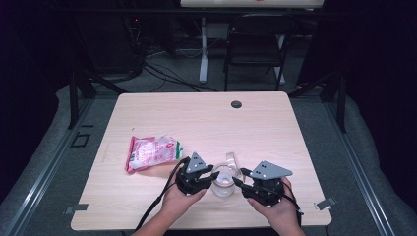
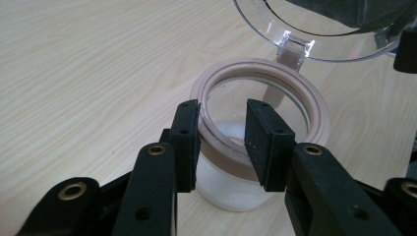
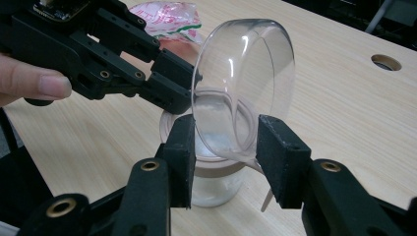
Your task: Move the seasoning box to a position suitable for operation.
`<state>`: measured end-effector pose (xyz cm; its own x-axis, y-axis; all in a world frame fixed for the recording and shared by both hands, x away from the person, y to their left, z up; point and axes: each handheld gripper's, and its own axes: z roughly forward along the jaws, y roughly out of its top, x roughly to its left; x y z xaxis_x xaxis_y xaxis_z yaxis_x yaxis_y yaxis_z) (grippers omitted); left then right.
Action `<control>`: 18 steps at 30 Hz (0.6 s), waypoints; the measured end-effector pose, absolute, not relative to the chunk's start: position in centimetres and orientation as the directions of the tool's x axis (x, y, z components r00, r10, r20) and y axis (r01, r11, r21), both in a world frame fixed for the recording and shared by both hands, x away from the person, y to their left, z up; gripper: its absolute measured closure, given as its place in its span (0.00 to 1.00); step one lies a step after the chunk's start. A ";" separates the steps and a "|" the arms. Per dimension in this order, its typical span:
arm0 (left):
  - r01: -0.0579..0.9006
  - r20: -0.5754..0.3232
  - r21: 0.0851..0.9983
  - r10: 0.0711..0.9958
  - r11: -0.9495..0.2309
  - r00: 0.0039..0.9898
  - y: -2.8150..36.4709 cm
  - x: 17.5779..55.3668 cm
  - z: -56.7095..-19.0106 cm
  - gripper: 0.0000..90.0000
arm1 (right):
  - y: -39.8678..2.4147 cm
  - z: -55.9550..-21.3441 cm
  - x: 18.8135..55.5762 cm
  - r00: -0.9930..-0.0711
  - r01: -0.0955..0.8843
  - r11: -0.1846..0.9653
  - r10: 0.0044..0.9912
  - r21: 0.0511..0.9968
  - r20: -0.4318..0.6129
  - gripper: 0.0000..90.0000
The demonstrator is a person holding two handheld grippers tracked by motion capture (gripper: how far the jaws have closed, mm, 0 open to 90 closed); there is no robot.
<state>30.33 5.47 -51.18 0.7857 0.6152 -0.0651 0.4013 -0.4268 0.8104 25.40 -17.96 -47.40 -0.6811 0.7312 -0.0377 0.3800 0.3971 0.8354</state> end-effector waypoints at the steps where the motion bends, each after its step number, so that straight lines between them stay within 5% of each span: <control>1: 0.401 -0.065 0.810 0.615 -0.427 0.786 5.5 30.3 -51.2 0.74 | -18.0 -47.4 25.4 -0.681 0.380 0.397 0.731 0.835 -0.038 0.66; 18: 0.397 -0.061 0.812 0.615 -0.427 0.786 5.5 30.3 -51.2 0.74 | -20.7 -47.2 25.1 -0.625 0.422 0.334 0.780 0.843 0.004 0.68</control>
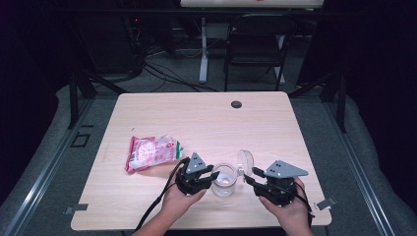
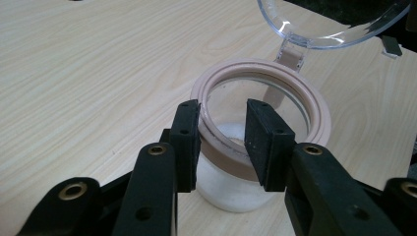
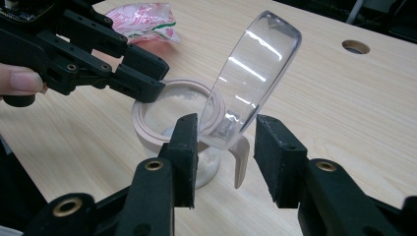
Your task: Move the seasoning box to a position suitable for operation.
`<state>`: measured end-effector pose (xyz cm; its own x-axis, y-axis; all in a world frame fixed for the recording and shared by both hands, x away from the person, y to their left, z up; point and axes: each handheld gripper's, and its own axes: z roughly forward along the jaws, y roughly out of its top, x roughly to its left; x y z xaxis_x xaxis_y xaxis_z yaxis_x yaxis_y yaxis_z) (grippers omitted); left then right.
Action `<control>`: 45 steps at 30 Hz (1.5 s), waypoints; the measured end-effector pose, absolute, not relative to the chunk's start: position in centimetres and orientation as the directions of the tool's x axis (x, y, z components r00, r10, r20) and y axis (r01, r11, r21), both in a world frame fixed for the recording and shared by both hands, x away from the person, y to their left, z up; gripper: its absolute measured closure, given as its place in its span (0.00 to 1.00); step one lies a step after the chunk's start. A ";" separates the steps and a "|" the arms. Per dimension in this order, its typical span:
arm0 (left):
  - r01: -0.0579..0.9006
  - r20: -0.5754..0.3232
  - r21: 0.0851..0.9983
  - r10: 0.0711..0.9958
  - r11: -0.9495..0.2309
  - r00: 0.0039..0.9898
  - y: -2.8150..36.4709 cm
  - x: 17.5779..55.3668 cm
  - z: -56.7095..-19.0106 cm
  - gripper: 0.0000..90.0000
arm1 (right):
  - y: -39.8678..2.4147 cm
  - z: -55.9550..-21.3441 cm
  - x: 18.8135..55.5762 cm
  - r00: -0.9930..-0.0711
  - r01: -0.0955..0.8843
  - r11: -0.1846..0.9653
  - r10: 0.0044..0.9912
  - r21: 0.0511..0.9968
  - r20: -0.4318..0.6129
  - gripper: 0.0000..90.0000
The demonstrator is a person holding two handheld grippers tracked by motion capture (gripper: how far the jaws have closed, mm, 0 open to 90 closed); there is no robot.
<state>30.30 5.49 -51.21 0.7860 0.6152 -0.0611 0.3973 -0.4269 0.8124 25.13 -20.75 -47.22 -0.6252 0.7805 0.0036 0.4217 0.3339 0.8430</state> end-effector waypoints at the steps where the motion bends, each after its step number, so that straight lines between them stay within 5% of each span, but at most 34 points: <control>1: 0.397 -0.061 0.812 0.615 -0.427 0.786 5.5 30.3 -51.2 0.74 | -20.7 -47.2 25.1 -0.625 0.422 0.334 0.780 0.843 0.004 0.68; 23: 0.415 -0.094 0.819 0.621 -0.396 0.778 5.8 30.3 -50.9 0.72 | -21.1 -48.6 25.0 -0.631 0.437 0.347 0.776 0.830 0.008 0.65; 45: 0.427 -0.090 0.825 0.658 -0.372 0.748 7.9 30.5 -50.3 0.71 | -21.4 -54.3 28.1 -0.595 0.533 0.334 0.802 0.777 0.063 0.73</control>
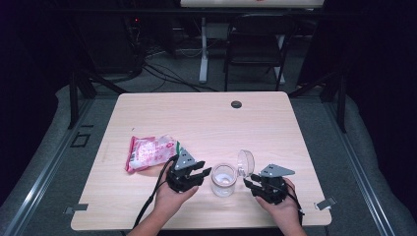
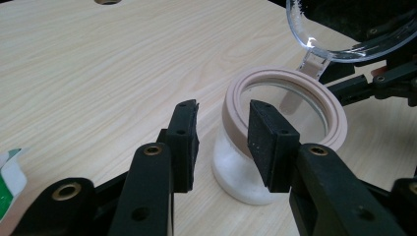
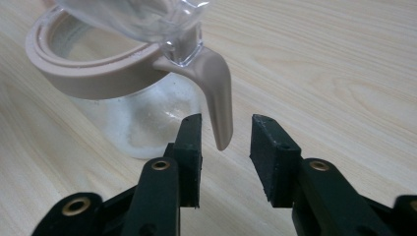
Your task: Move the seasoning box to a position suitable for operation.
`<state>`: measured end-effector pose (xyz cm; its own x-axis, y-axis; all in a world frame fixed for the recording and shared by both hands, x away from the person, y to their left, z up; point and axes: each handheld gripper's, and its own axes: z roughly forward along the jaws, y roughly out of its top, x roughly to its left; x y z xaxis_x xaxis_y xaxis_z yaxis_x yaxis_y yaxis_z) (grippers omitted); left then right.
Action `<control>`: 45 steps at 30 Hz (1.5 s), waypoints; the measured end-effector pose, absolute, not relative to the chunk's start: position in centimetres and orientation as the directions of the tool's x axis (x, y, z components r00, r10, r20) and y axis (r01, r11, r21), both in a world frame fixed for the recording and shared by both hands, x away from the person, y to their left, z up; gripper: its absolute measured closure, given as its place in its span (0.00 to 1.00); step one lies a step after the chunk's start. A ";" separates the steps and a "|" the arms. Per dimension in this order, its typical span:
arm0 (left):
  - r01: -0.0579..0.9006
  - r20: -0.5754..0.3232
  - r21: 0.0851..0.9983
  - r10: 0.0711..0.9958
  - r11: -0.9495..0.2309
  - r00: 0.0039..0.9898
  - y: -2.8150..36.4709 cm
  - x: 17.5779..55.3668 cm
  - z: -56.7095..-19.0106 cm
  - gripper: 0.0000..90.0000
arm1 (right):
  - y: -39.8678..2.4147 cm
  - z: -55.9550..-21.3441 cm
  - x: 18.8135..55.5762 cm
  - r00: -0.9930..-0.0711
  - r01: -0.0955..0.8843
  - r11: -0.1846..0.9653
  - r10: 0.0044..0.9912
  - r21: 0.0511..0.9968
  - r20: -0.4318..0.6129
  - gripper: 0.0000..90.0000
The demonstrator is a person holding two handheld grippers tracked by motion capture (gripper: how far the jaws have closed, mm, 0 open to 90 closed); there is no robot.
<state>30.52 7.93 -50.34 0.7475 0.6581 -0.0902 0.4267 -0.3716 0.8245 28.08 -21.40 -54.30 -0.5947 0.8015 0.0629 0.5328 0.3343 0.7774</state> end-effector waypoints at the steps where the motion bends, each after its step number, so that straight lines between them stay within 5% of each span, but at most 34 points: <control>1: 0.429 -0.091 0.825 0.663 -0.368 0.743 8.2 30.5 -50.3 0.71 | -21.1 -54.4 28.2 -0.601 0.531 0.338 0.797 0.777 0.064 0.75; 11: 0.437 -0.086 0.831 0.696 -0.345 0.713 9.8 30.2 -50.1 0.71 | -20.9 -54.5 29.0 -0.595 0.545 0.310 0.798 0.779 0.098 0.90; 27: 0.467 -0.091 0.836 0.766 -0.289 0.636 13.1 29.6 -49.9 0.71 | -21.3 -54.5 32.3 -0.581 0.566 0.264 0.800 0.781 0.150 0.93; 45: 0.493 -0.074 0.834 0.836 -0.247 0.544 17.1 29.1 -50.2 0.58 | -21.5 -54.5 35.1 -0.584 0.581 0.248 0.791 0.775 0.185 0.91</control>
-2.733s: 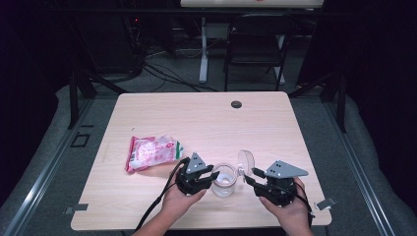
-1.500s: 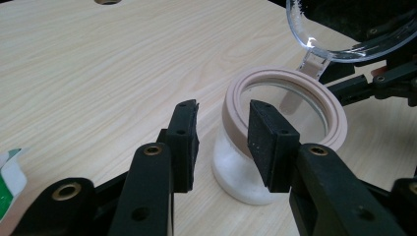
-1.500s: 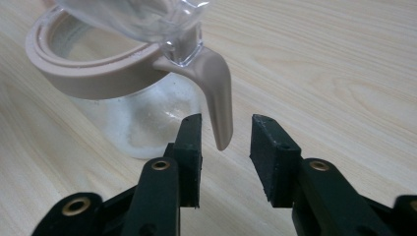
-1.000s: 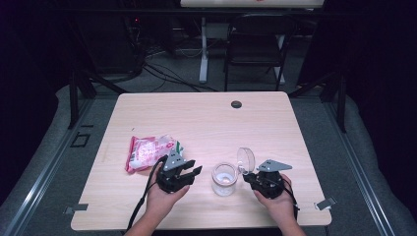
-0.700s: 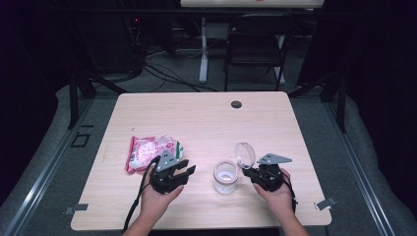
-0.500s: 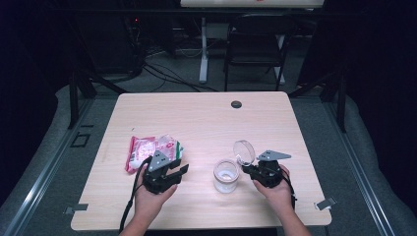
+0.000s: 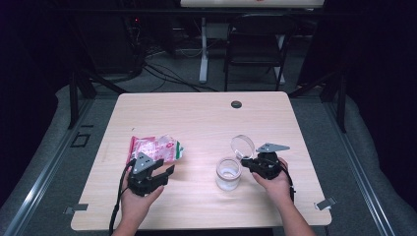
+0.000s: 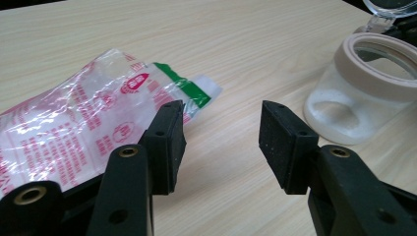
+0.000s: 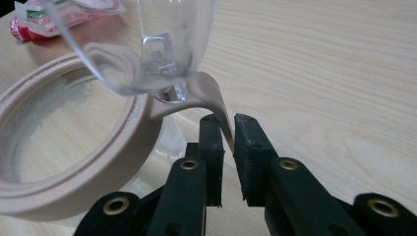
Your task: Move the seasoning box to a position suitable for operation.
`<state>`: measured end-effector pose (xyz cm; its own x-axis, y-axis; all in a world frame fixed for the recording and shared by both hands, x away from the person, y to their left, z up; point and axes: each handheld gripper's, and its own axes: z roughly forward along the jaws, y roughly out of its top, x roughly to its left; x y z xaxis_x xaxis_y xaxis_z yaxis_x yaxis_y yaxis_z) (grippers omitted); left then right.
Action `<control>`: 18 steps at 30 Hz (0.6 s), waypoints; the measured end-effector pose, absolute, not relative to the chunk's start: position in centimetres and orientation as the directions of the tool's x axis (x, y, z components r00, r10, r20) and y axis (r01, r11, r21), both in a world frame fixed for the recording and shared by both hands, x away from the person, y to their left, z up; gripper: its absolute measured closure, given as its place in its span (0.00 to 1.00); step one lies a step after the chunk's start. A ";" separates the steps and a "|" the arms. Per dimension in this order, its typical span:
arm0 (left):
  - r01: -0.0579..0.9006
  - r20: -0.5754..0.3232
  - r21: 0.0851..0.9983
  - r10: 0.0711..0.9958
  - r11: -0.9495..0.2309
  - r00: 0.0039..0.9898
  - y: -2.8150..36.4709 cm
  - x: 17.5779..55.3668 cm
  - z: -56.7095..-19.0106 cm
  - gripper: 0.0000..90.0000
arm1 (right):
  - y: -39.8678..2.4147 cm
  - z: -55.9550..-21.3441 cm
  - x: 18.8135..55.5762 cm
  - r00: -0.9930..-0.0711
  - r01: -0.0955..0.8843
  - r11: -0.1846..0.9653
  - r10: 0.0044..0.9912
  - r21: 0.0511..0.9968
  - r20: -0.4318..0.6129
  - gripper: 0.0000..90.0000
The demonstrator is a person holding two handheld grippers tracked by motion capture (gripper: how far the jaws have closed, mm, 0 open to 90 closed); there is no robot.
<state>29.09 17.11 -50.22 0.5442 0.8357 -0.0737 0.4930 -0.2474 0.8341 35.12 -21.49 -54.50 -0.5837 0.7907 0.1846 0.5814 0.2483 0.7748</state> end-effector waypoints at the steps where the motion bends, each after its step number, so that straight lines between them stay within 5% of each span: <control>1: 0.493 -0.074 0.834 0.836 -0.247 0.544 17.1 29.1 -50.2 0.57 | -21.5 -54.5 35.1 -0.584 0.581 0.248 0.791 0.775 0.185 0.91; 18: 0.523 -0.148 0.831 0.831 -0.189 0.536 19.8 30.1 -50.7 0.55 | -22.1 -54.3 35.0 -0.577 0.573 0.248 0.799 0.781 0.170 0.83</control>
